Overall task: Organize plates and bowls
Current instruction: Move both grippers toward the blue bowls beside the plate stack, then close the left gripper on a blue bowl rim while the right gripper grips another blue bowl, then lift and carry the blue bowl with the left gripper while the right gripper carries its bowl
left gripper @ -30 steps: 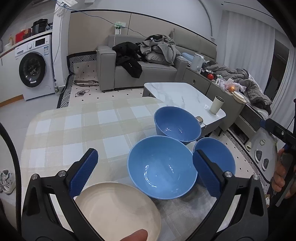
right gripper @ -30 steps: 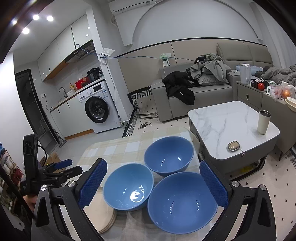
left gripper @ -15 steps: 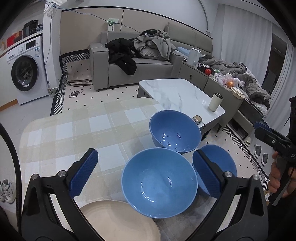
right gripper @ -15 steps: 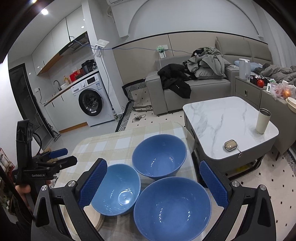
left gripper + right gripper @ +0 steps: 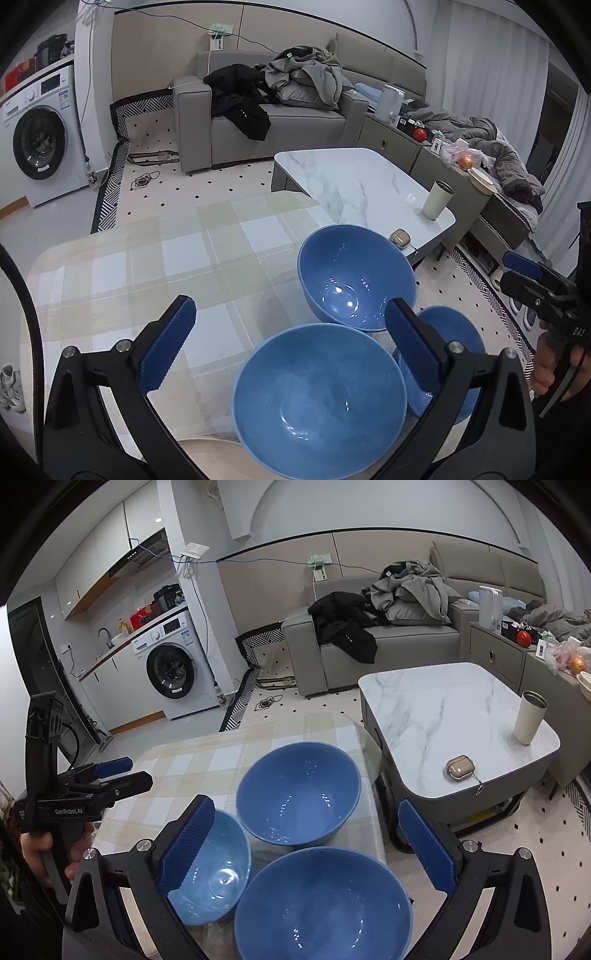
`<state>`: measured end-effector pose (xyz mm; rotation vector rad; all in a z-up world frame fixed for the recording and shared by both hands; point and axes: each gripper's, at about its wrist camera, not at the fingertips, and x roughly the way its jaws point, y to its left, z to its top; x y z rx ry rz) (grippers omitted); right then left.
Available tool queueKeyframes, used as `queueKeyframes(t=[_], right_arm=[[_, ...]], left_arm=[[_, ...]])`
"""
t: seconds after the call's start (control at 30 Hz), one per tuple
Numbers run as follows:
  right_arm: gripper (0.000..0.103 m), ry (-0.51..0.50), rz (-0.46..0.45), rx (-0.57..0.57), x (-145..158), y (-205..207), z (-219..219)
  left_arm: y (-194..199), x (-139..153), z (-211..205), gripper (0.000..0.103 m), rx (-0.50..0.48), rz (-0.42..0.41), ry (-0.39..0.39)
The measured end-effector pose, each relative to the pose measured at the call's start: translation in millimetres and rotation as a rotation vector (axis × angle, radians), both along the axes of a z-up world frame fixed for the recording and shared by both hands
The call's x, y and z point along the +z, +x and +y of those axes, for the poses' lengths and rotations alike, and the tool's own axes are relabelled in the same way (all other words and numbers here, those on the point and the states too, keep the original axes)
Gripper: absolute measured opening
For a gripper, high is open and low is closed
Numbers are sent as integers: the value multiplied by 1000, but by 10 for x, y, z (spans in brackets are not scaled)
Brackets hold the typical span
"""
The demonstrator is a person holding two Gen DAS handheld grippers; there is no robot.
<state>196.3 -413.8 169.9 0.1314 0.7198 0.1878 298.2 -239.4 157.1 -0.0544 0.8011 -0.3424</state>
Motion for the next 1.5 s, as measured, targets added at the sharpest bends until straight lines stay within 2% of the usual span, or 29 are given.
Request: queueKeyframes(t=[0.27,0.37,0.47,0.67,0.73,0.9,1.0,1.27,1.33,1.37,1.43,1.5], right_arm=[[102,3,52,-2,-234,254,-70],[100,-3,69,-3,-303,335,-82],[98,-7,84,-3,-378,432,-100],[86,-4,139,-10,-568,615,-162],[79,1,164,-12,-640,675,-187],[71,0,218,-15,-821,801,-220],[71,16,246,-13,-922,867,-226],[53,-3,282,-3,-1075,1001,-176],[45,-8,283,-1,-1079,1010,-148],[44,-14,285,-3,-1092,1020,-141],[39,-20,287,-6,-1104,1029,-133],[37,-22,293,-9,-1125,1047,-133]], left_arm=[[368,-244,-207,101,-18,29,24],[500,-340,-279,98,-20,43,35],[631,-445,-351,90,-26,62,46],[858,-697,-481,76,-50,117,55],[928,-778,-538,70,-56,132,65],[1078,-956,-663,62,-69,162,78],[1151,-1037,-712,58,-73,178,86],[1300,-1195,-792,44,-79,215,100],[1333,-1232,-815,38,-81,222,105],[1351,-1256,-825,36,-81,227,110],[1373,-1307,-850,26,-84,237,117],[1377,-1346,-865,21,-92,243,123]])
